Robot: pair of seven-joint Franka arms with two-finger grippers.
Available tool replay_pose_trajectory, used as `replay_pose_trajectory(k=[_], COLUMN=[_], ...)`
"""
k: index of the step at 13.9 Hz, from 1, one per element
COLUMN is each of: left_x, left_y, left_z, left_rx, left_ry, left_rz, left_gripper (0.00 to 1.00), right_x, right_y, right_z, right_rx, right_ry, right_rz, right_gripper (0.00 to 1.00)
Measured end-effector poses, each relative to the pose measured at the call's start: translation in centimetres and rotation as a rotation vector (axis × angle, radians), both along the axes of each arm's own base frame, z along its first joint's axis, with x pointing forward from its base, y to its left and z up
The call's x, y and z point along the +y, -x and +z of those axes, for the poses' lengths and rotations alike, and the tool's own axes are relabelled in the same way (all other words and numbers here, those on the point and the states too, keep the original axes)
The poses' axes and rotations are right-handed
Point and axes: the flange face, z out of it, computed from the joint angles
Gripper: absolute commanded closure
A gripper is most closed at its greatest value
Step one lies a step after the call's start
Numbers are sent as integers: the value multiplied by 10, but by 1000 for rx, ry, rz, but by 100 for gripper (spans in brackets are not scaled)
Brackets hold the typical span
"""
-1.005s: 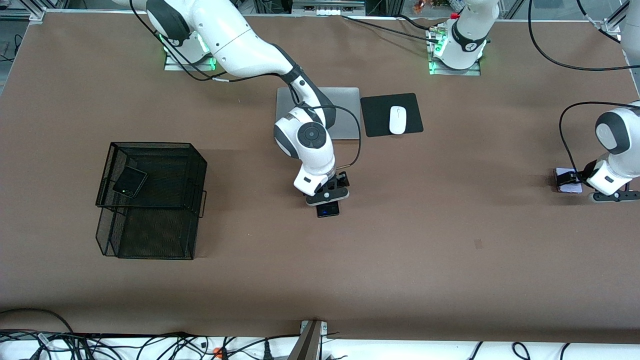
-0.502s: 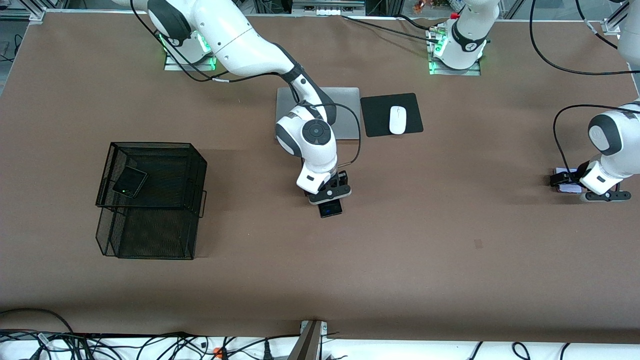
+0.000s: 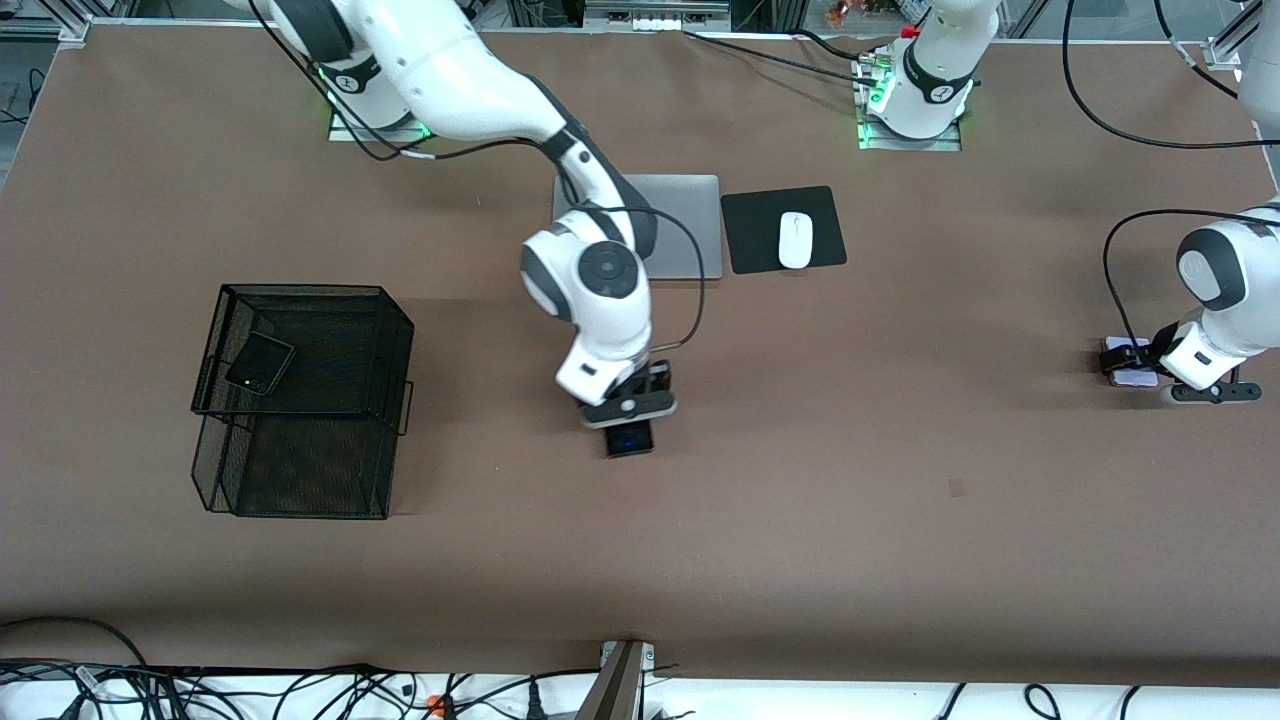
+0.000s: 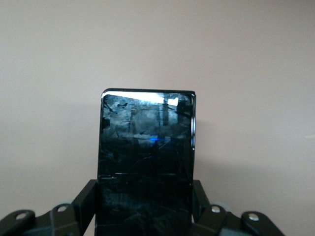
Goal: Place phones with both arms
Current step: 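Put the black phone in the basket while the left gripper lifts the Huawei, then set the Huawei mid-table with the left gripper while the right gripper approaches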
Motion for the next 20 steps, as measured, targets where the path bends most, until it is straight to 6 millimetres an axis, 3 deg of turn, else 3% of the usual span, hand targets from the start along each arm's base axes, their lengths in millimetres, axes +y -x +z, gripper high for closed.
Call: replay_pose_trajectory(k=[2,4,7,10,13,16,18,20], left_x=[-8,-25,-66,-145,-260,-358,-407,-462], left_y=[-7,-24,-56,-82,-105,-115,-118,-122], left_z=[3,16,35,35,39,49,54,61], left_rx=[34,79,102,104,87,96,117,118], left_ry=[21,48,49,26,-3,-38,-67,-75], left_rz=[-6,0,32,96,153,194,243,300], left_gripper=[100,100,100,100,100,100,100,100], right_x=[-60,-127,-223,-304,-357,-383,-390,-392], right_y=[-29,-45,-48,-25,19,56,67,70], right_z=[58,101,132,123,87,48,28,23], right_rx=[6,63,160,219,225,241,238,231], right_ry=[54,139,187,175,123,98,95,93], right_rz=[-62,-96,-140,-181,-208,-224,-228,-230], right_gripper=[100,100,100,100,100,100,100,100])
